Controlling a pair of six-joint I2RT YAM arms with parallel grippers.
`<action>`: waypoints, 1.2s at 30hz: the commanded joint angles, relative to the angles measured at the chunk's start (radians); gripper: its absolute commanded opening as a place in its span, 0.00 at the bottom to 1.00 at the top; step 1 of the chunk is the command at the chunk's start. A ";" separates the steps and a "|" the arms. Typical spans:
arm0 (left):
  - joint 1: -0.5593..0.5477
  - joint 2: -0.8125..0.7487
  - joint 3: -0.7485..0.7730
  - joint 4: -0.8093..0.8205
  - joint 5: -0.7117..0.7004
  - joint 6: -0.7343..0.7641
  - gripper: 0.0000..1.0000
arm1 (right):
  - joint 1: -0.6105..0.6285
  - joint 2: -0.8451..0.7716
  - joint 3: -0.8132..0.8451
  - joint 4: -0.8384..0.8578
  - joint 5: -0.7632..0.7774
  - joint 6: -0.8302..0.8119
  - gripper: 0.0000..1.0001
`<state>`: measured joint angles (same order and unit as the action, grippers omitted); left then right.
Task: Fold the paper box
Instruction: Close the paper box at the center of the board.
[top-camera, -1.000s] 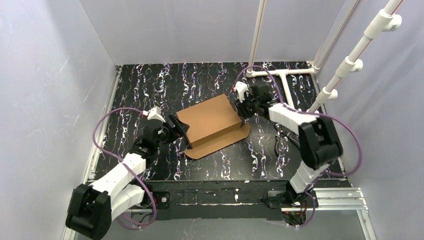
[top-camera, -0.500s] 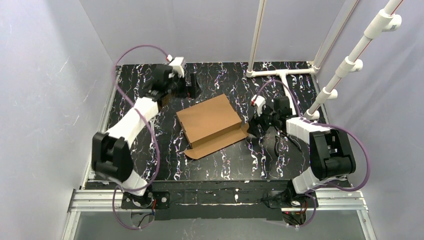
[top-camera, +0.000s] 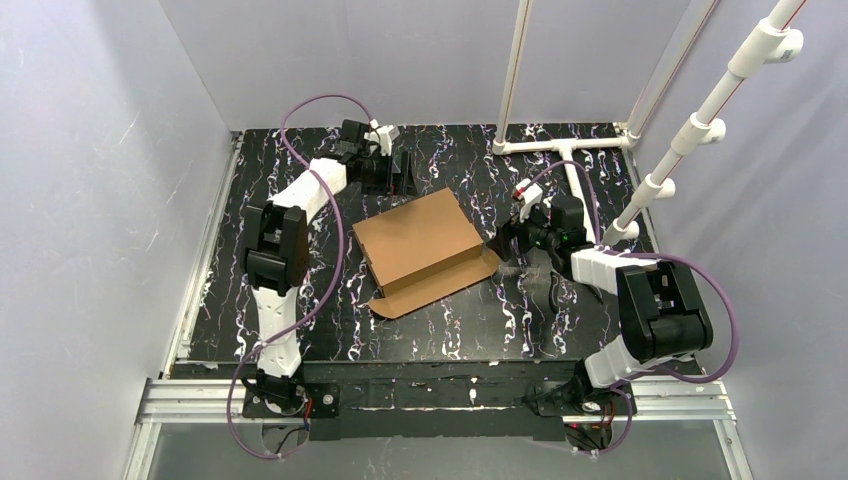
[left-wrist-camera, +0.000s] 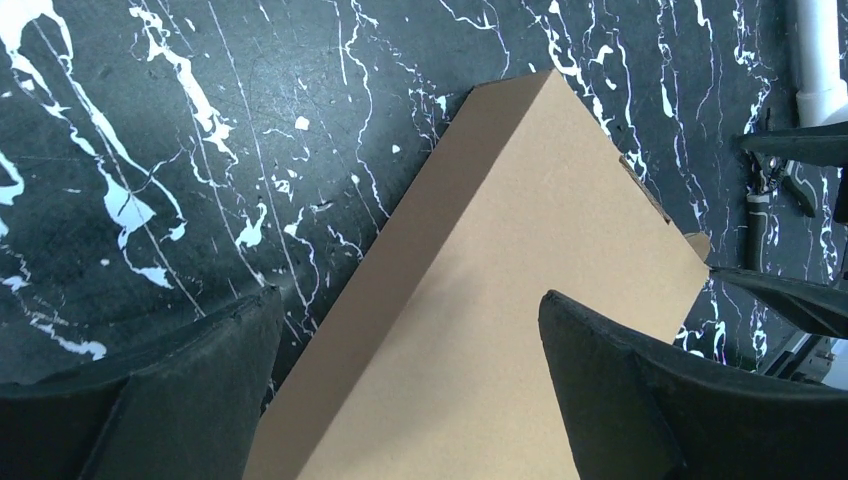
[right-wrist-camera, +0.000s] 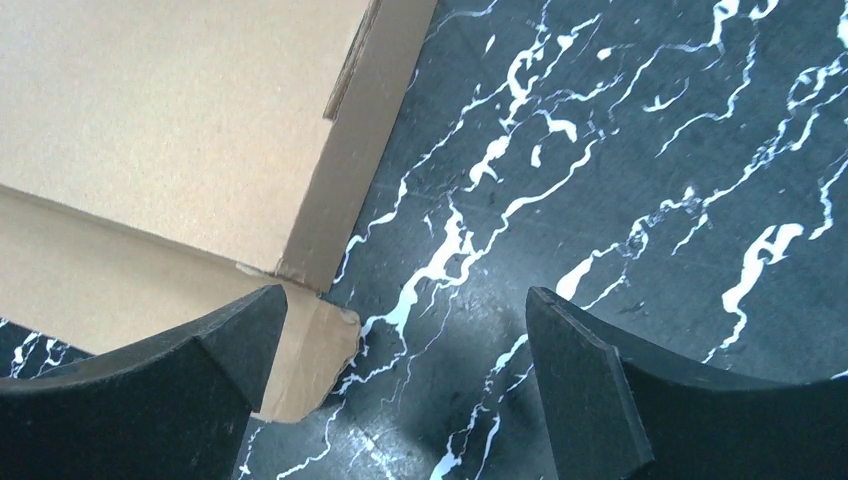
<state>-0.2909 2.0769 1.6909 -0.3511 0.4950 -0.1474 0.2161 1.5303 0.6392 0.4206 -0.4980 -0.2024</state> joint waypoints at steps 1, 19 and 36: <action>0.007 0.005 0.079 -0.060 0.077 0.022 0.98 | -0.001 -0.036 -0.025 0.138 0.038 0.028 0.98; 0.040 0.084 0.083 -0.042 0.194 -0.008 0.98 | 0.051 -0.008 0.034 -0.035 -0.044 -0.182 0.83; 0.062 0.111 0.050 -0.029 0.251 -0.015 0.98 | 0.113 0.031 0.065 -0.022 0.124 -0.063 0.64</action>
<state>-0.2394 2.1868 1.7542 -0.3737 0.7059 -0.1650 0.3206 1.5520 0.6575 0.3916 -0.4229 -0.3023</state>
